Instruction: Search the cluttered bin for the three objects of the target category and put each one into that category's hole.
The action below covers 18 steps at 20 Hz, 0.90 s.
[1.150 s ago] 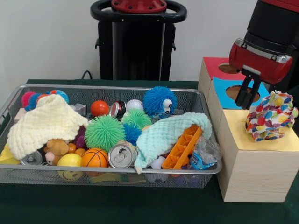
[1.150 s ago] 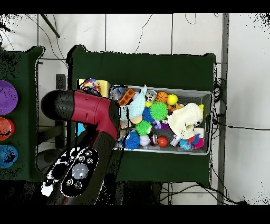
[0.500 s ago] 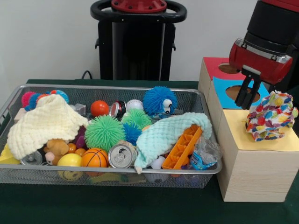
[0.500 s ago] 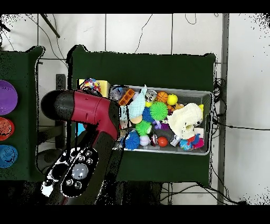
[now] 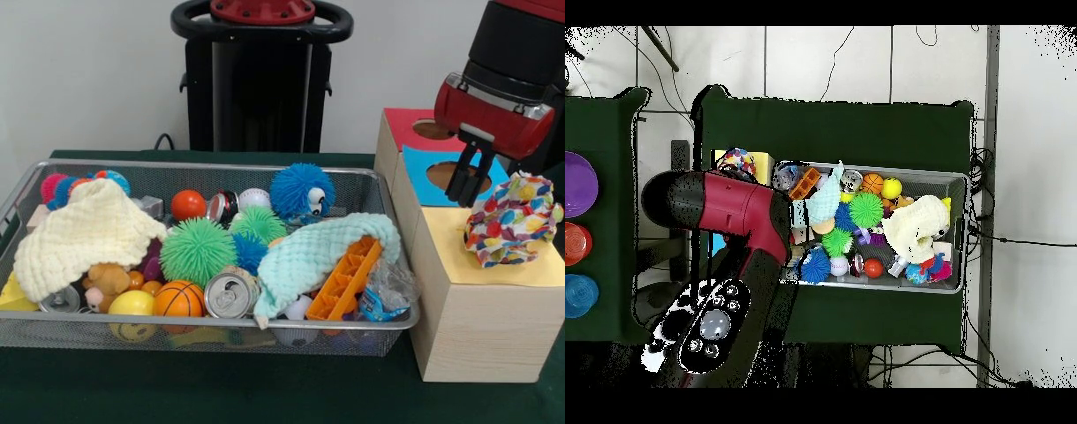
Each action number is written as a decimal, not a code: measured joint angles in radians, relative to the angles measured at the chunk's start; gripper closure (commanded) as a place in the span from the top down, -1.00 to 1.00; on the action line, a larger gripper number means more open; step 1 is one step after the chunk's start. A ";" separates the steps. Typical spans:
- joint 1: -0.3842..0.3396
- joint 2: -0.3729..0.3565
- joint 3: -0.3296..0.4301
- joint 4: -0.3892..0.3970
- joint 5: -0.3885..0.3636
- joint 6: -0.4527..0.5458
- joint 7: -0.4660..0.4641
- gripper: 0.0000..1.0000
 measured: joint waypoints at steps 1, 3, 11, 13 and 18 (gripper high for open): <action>0.000 0.000 0.000 0.000 0.000 0.000 0.000 -1.00; 0.000 0.001 0.000 0.000 0.000 0.000 0.000 -1.00; 0.000 0.013 0.000 0.000 0.003 0.000 0.000 -1.00; 0.000 0.017 0.000 0.000 0.004 0.000 0.000 -1.00; 0.001 0.029 0.000 0.000 0.005 0.000 0.000 -1.00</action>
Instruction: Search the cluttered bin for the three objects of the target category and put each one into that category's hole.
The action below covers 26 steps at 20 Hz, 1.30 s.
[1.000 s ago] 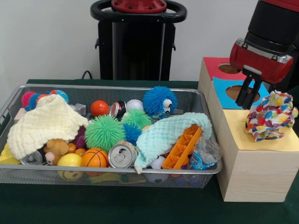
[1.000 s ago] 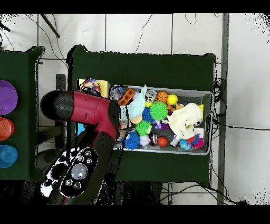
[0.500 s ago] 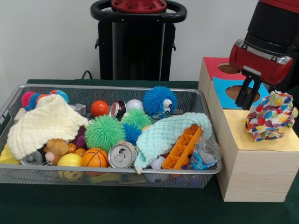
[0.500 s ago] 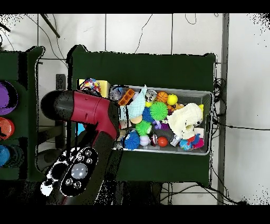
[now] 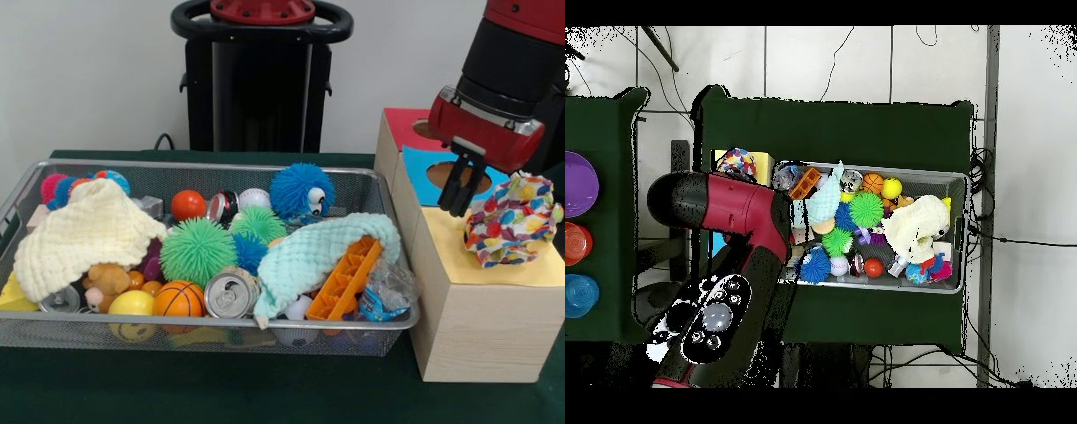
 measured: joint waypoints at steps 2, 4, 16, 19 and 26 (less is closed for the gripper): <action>0.000 0.003 0.000 0.000 0.001 0.000 0.000 -1.00; 0.002 0.007 0.000 0.000 0.002 0.000 0.000 -1.00; 0.031 0.014 0.000 0.000 0.010 0.000 0.000 -1.00; 0.035 0.014 0.000 0.000 0.010 0.000 0.000 -1.00; 0.040 0.014 0.000 0.000 0.011 0.000 0.000 -1.00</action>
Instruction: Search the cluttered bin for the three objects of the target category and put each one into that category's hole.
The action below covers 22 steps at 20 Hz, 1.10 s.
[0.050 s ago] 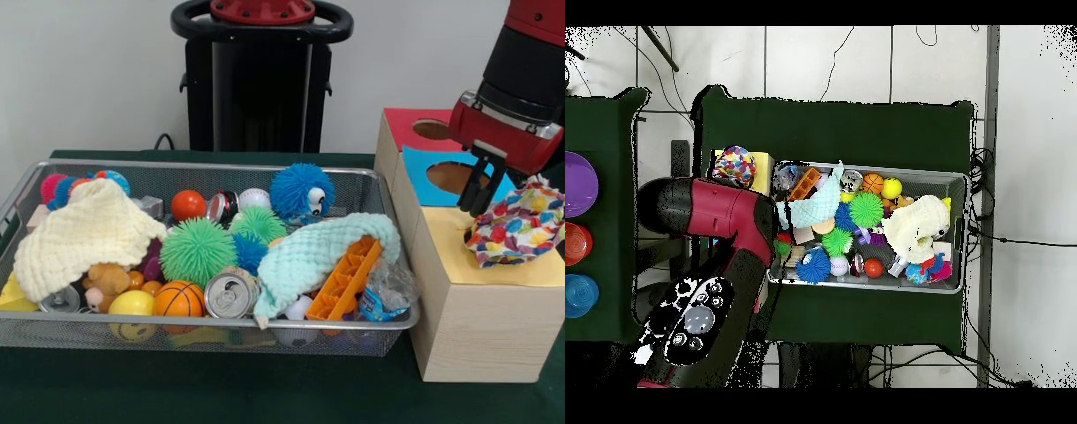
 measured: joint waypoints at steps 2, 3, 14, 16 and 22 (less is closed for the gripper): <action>0.000 0.000 0.000 0.000 0.000 0.000 0.000 -1.00; 0.000 0.000 0.000 0.000 0.000 0.000 0.000 -1.00; 0.021 0.014 -0.033 -0.008 0.000 0.000 0.000 -1.00; 0.024 0.017 -0.037 -0.010 0.000 0.000 0.000 -1.00; 0.033 0.030 -0.051 -0.016 0.000 0.000 0.000 -1.00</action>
